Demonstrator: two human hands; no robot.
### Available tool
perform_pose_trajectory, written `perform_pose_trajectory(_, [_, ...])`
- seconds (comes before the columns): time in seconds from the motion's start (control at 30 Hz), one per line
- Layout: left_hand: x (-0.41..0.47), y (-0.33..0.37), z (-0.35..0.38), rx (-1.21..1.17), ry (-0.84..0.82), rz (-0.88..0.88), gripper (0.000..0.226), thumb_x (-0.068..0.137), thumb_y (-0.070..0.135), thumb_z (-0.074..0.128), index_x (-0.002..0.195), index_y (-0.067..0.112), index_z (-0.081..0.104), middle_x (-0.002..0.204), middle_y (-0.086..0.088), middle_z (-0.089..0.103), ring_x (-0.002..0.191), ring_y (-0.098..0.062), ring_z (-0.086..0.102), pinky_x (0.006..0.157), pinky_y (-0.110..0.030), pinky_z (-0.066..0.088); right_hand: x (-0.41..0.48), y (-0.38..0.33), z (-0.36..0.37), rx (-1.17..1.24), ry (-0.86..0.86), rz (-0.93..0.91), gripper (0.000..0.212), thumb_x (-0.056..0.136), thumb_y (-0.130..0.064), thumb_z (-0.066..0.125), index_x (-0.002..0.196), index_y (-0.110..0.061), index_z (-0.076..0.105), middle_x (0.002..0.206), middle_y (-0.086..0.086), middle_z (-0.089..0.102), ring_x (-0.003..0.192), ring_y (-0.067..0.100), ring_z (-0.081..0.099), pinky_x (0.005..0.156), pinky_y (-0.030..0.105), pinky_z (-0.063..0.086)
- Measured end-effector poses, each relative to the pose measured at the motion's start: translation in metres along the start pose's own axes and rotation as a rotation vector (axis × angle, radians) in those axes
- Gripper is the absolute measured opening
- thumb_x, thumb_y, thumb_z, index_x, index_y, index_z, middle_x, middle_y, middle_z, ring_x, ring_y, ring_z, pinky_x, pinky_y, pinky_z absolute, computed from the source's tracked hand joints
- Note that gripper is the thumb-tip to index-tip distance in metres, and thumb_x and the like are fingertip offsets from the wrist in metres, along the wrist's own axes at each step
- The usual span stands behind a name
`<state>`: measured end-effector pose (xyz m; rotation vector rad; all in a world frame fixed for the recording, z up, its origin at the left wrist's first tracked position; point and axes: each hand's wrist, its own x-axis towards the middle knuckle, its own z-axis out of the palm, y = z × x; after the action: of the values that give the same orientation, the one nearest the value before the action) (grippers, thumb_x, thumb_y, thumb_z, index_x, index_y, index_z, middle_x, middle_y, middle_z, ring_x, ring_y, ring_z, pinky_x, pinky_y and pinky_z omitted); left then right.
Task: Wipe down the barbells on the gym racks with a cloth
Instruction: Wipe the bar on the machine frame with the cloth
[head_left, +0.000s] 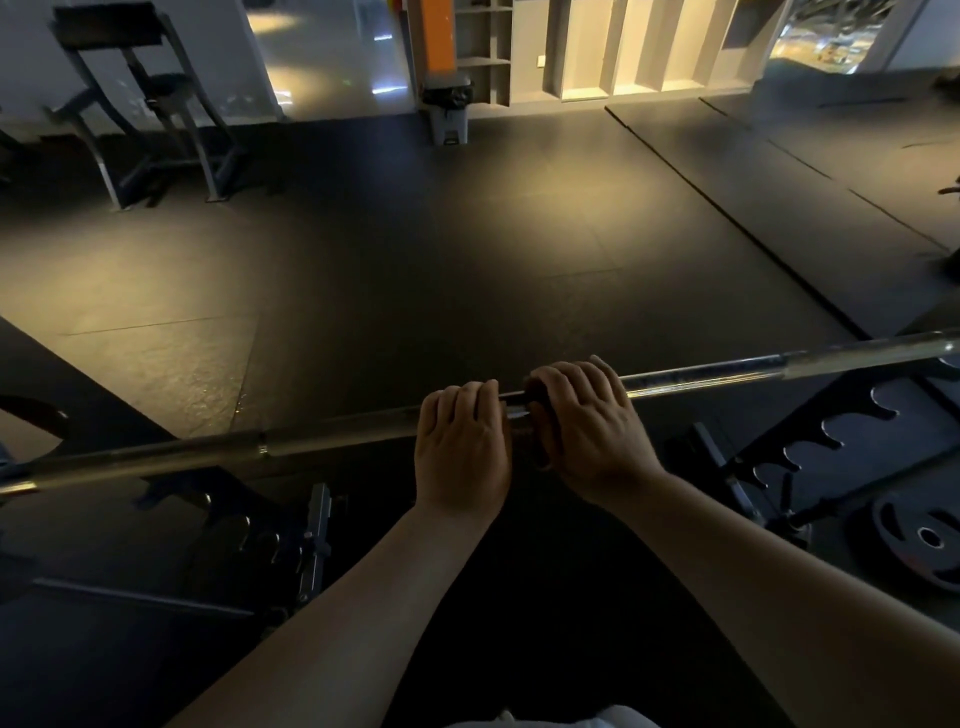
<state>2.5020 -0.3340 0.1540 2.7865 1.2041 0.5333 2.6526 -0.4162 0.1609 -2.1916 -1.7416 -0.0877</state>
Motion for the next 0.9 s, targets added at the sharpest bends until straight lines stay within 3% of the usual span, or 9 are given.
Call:
perform_pose_trajectory(0.17, [0.003, 0.005, 0.000, 0.015, -0.026, -0.016, 0.054, 0.094, 0.030, 0.066, 0.140, 0.007, 0.051, 0.137, -0.011, 0.058, 0.130, -0.028, 0.052, 0.117, -0.047, 0.034, 0.004, -0.014, -0.002, 0.010, -0.013, 0.172, 0.067, 0.095, -0.057, 0.016, 0.136, -0.017, 0.051, 0.138, 0.005, 0.053, 0.139, 0.026, 0.041, 0.128, 0.051, 0.006])
perform_pose_trajectory(0.27, [0.003, 0.010, -0.002, 0.017, -0.067, -0.014, 0.058, 0.096, 0.030, 0.064, 0.146, 0.009, 0.044, 0.145, -0.009, 0.052, 0.138, -0.026, 0.044, 0.123, -0.046, 0.024, -0.003, -0.010, 0.004, -0.009, -0.018, 0.024, 0.066, 0.093, -0.058, 0.040, 0.143, -0.014, 0.048, 0.143, 0.007, 0.051, 0.140, 0.029, 0.041, 0.127, 0.055, 0.012])
perform_pose_trajectory(0.37, [0.003, 0.010, -0.001, 0.025, -0.042, -0.006, 0.053, 0.096, 0.027, 0.064, 0.143, 0.008, 0.049, 0.138, -0.009, 0.057, 0.132, -0.026, 0.050, 0.121, -0.047, 0.030, -0.002, 0.020, -0.008, -0.084, -0.048, -0.121, 0.060, 0.093, -0.051, 0.053, 0.143, -0.017, 0.047, 0.140, 0.005, 0.055, 0.134, 0.026, 0.050, 0.124, 0.049, 0.026])
perform_pose_trajectory(0.5, [0.004, 0.013, 0.004, 0.041, 0.010, -0.042, 0.048, 0.096, 0.031, 0.060, 0.137, 0.006, 0.055, 0.134, -0.012, 0.061, 0.134, -0.029, 0.051, 0.122, -0.049, 0.027, 0.010, 0.008, -0.015, -0.069, -0.036, 0.046, 0.041, 0.103, -0.045, 0.036, 0.125, -0.018, 0.057, 0.130, 0.005, 0.061, 0.128, 0.025, 0.054, 0.123, 0.044, 0.025])
perform_pose_trajectory(0.57, [0.004, 0.016, 0.004, 0.038, 0.007, -0.041, 0.054, 0.091, 0.036, 0.060, 0.135, 0.005, 0.056, 0.137, -0.014, 0.060, 0.139, -0.032, 0.046, 0.123, -0.051, 0.025, 0.009, -0.003, -0.008, -0.048, -0.045, 0.064, 0.045, 0.101, -0.044, 0.049, 0.132, -0.013, 0.056, 0.139, 0.010, 0.057, 0.139, 0.031, 0.046, 0.125, 0.048, 0.021])
perform_pose_trajectory(0.63, [0.004, 0.017, 0.003, 0.031, -0.023, -0.041, 0.058, 0.091, 0.034, 0.063, 0.139, 0.005, 0.052, 0.144, -0.013, 0.055, 0.147, -0.031, 0.036, 0.125, -0.051, 0.018, 0.002, 0.001, -0.007, -0.056, -0.039, -0.035, 0.061, 0.092, -0.043, 0.067, 0.140, -0.008, 0.053, 0.143, 0.013, 0.055, 0.139, 0.034, 0.047, 0.124, 0.052, 0.025])
perform_pose_trajectory(0.73, [0.005, 0.016, 0.004, 0.009, -0.014, -0.033, 0.050, 0.097, 0.027, 0.053, 0.142, 0.006, 0.049, 0.146, -0.012, 0.053, 0.150, -0.030, 0.031, 0.127, -0.049, 0.014, -0.004, 0.028, -0.013, -0.086, 0.001, -0.136, 0.052, 0.097, -0.040, 0.055, 0.139, -0.010, 0.054, 0.136, 0.009, 0.060, 0.129, 0.029, 0.056, 0.119, 0.048, 0.035])
perform_pose_trajectory(0.8, [0.006, 0.016, 0.004, -0.002, 0.008, -0.046, 0.045, 0.100, 0.026, 0.045, 0.139, 0.005, 0.053, 0.143, -0.013, 0.056, 0.147, -0.030, 0.035, 0.126, -0.048, 0.016, -0.002, 0.035, -0.017, -0.043, 0.046, -0.053, 0.042, 0.102, -0.041, 0.043, 0.131, -0.014, 0.058, 0.130, 0.006, 0.063, 0.123, 0.026, 0.058, 0.119, 0.045, 0.034])
perform_pose_trajectory(0.9, [0.009, 0.021, 0.000, -0.011, -0.034, -0.071, 0.046, 0.099, 0.030, 0.046, 0.139, 0.007, 0.052, 0.143, -0.011, 0.056, 0.145, -0.029, 0.038, 0.125, -0.045, 0.018, 0.003, 0.017, -0.013, -0.022, -0.003, 0.108, 0.045, 0.102, -0.044, 0.032, 0.130, -0.016, 0.055, 0.131, 0.006, 0.059, 0.128, 0.025, 0.052, 0.124, 0.048, 0.024])
